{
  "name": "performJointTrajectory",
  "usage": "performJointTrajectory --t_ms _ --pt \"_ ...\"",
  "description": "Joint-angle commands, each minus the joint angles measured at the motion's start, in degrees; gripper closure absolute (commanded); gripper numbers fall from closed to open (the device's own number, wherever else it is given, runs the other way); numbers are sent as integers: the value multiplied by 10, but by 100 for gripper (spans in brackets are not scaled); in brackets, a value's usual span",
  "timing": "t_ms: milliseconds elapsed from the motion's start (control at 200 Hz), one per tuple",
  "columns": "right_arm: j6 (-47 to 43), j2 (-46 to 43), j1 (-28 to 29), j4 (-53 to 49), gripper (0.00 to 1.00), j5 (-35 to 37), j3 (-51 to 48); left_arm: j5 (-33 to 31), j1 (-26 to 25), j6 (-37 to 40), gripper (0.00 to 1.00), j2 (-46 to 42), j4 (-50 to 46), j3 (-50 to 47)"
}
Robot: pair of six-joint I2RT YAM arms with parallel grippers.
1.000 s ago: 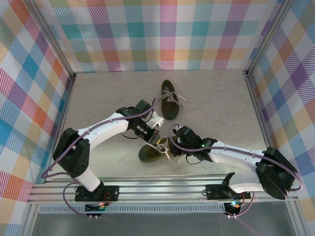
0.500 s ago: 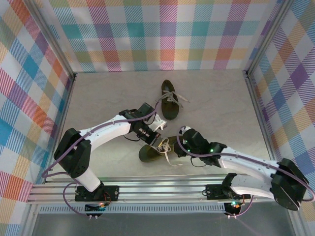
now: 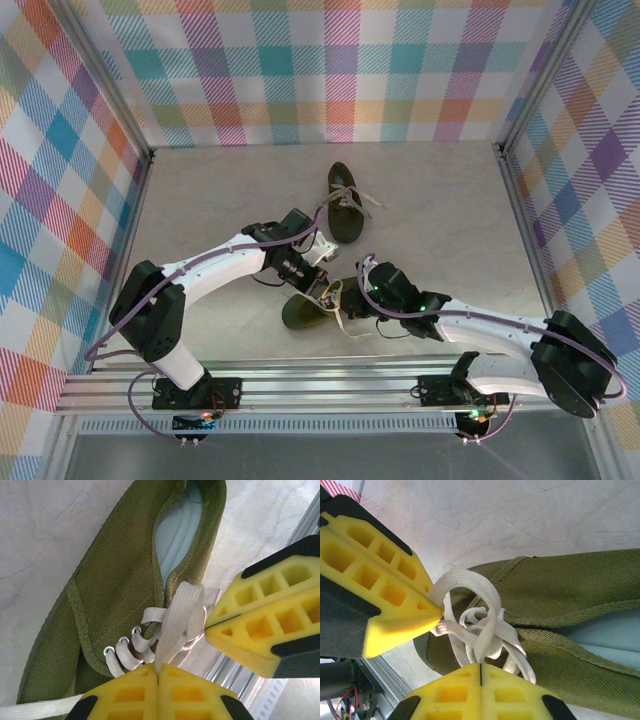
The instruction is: Tie the shoes
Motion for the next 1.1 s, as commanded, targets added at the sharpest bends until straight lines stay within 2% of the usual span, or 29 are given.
performJointTrajectory --t_ms 0,170,435,810,1095 --pt "31 10 5 21 98 9 8 -2 -5 -2 100 -3 -2 -9" --pt "49 16 5 -5 99 46 11 -1 -5 -2 100 -3 -2 -10" --pt "50 50 5 2 97 27 27 -2 -5 -1 100 -3 -2 -10" --pt "48 64 5 22 82 20 34 0 -5 -2 100 -1 1 -12" --pt "49 89 5 23 79 23 48 1 -5 -1 100 0 1 -11"
